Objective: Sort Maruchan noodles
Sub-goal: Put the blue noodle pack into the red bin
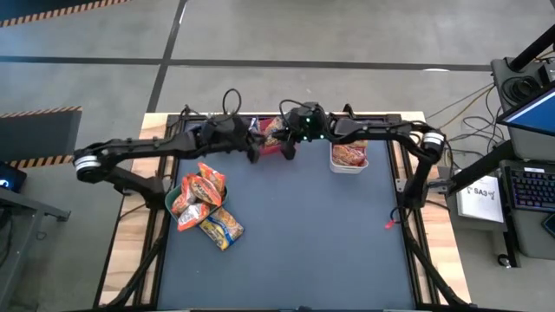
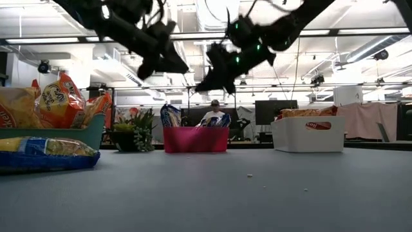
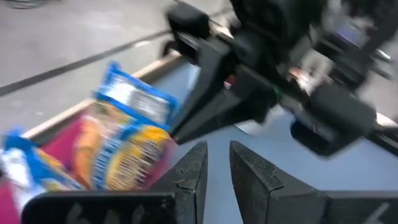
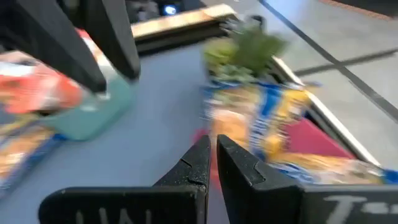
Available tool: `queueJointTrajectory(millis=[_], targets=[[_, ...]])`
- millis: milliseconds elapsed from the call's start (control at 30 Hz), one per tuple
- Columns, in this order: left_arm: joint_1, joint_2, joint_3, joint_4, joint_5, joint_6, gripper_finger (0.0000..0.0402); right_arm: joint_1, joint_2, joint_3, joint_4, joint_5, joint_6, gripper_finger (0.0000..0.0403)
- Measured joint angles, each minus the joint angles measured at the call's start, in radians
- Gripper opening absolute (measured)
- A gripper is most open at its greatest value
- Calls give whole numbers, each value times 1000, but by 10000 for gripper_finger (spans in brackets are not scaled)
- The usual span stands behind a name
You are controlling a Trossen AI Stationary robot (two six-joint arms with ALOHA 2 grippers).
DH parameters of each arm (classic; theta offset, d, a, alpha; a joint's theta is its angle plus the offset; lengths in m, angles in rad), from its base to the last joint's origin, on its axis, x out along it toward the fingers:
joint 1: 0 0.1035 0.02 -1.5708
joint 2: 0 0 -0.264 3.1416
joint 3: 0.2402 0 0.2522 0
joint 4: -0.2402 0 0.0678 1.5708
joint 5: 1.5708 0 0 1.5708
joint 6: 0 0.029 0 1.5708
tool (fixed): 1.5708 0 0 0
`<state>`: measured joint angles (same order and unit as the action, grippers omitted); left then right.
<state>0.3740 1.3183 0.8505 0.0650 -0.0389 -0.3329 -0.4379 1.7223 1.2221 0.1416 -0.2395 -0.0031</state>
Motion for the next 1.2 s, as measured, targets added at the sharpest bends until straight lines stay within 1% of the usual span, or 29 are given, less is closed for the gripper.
queueJointTrajectory(millis=[100,200,400,467,600,667,767,933,1000,1067,1200], targets=[[-93,-53,0,-70,1,5,44,63,-49,0,-32,0,20,17],[-213,-87,0,-139,-17,-2,41,137,-91,-1,-60,2,46,17],[-456,-109,0,-275,-160,-74,40,295,-127,-36,-55,5,116,17],[-523,-109,0,-312,-184,-109,40,346,-128,-51,-54,34,138,17],[-626,-109,0,-355,-187,-179,40,431,-123,-81,-54,118,190,17],[-669,-109,0,-385,-187,-228,40,460,-117,-100,-56,133,222,17],[-734,-106,0,-460,-184,-340,40,495,-105,-126,-55,137,263,17],[-845,-54,0,-619,-160,-580,40,531,-96,-158,-55,139,313,17],[-882,-15,0,-639,-160,-652,40,542,-95,-160,-57,148,319,17],[-905,31,1,-636,-158,-714,40,552,-95,-160,-53,181,318,17],[-916,151,28,-650,-153,-787,40,560,-96,-160,-54,199,312,18]])
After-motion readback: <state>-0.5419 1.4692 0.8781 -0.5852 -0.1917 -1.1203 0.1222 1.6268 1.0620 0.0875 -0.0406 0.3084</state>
